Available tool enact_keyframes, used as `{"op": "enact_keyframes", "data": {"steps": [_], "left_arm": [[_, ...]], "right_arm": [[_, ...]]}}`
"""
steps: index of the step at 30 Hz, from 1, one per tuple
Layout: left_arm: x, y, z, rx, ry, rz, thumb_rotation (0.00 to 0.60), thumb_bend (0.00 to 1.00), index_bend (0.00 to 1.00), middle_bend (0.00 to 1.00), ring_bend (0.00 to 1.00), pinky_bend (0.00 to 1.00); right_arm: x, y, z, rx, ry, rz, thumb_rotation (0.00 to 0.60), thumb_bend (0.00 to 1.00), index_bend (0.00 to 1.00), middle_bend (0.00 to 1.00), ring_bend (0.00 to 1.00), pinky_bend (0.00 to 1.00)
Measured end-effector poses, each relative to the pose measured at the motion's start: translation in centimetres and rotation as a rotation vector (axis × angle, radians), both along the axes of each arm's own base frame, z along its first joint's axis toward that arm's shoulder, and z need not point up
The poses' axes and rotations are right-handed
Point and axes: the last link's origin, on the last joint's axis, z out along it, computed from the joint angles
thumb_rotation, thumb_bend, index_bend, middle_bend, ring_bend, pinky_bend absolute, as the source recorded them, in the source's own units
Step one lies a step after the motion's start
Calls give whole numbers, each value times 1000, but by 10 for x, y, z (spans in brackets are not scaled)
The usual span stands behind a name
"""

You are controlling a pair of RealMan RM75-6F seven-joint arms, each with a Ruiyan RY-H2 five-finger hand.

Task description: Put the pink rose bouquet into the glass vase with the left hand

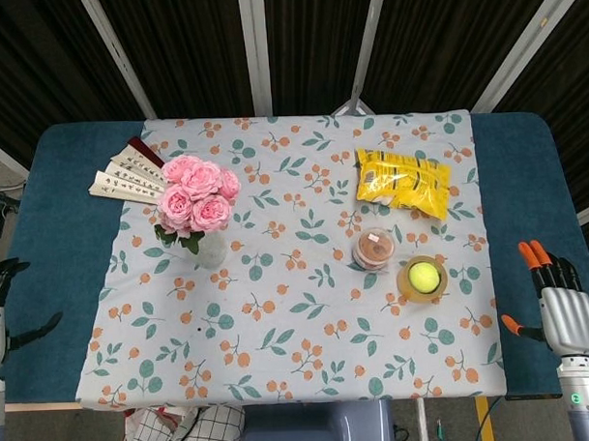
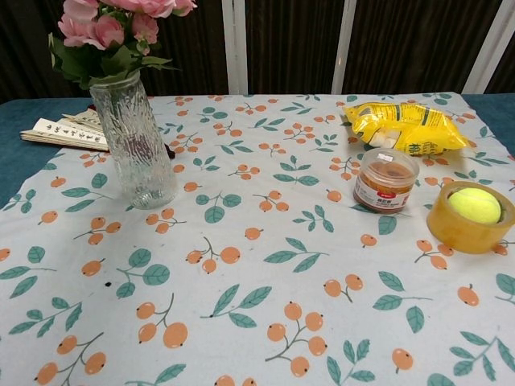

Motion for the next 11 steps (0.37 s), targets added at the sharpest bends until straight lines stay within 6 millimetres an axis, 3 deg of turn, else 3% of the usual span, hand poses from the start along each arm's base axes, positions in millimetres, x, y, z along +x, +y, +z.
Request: {"op": "enact_keyframes", "data": {"steps": [11], "left_arm": [[-10,-8,5,62,23,34,600,187,239,140,45,217]], "right_arm": [[2,-2,-1,8,9,13,600,155,56,0,0,11]]}}
